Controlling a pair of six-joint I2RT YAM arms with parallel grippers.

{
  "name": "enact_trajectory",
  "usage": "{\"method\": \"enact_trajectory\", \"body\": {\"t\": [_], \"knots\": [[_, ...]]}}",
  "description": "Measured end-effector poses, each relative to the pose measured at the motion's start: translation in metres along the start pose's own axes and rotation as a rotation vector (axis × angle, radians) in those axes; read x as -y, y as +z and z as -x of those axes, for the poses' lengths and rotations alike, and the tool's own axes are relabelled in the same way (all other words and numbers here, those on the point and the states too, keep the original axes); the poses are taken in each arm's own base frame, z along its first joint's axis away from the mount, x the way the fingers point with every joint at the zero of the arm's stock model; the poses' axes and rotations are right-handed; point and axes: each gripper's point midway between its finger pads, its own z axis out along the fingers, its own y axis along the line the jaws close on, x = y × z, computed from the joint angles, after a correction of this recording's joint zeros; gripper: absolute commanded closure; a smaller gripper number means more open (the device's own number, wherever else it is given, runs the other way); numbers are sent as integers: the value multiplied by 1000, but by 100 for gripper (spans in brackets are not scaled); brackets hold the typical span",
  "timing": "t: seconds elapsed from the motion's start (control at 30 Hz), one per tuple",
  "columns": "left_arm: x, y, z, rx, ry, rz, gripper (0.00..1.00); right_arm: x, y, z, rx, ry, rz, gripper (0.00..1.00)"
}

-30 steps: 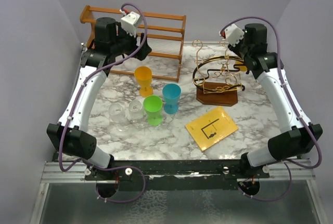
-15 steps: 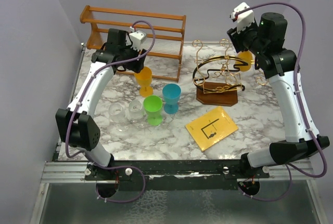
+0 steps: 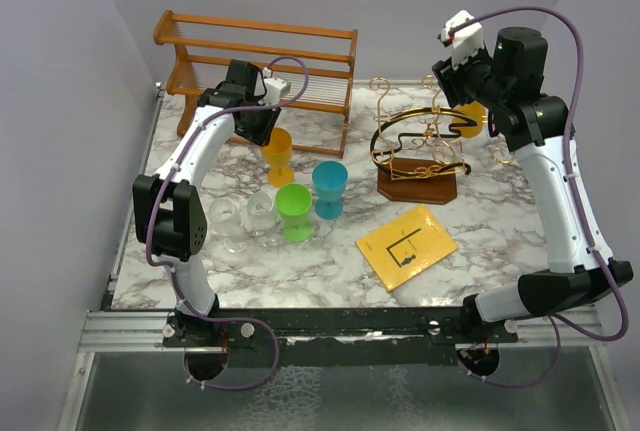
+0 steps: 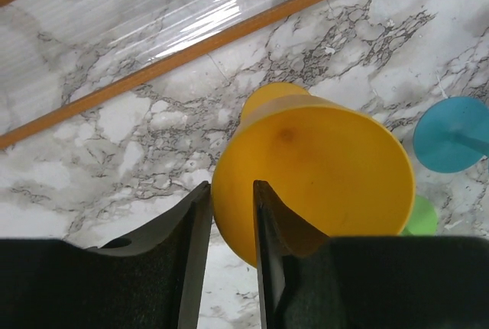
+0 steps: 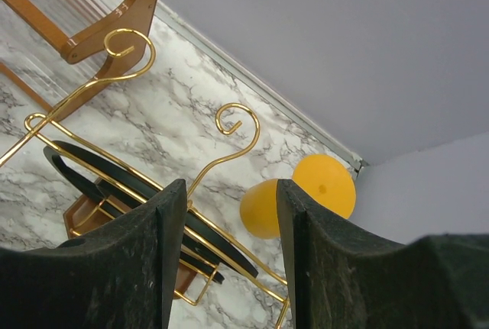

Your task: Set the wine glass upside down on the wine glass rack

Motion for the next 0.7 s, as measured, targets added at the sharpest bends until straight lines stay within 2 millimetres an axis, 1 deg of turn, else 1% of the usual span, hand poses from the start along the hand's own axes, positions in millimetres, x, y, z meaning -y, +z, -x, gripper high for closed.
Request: {"method": "enact_trajectory", "body": {"t": [0.23,0.3,0.53,0.6,0.7], "knots": [[-2,-4,8,8,12,2,94,-2,1,-3,-10,1,5,49],[-2,-5,9,10,14,3,97,-2,1,-4,-12,1,7,49],[-5,-10,9,8,33,22,99,-4,2,-4,-11,7,13,46],[-9,-18,10,16,49,47,100,-5,2,-4,-9,10,18,44],[-12,-39,13,47,77,89,100,-6,2,-4,-7,19,22,40]]}}
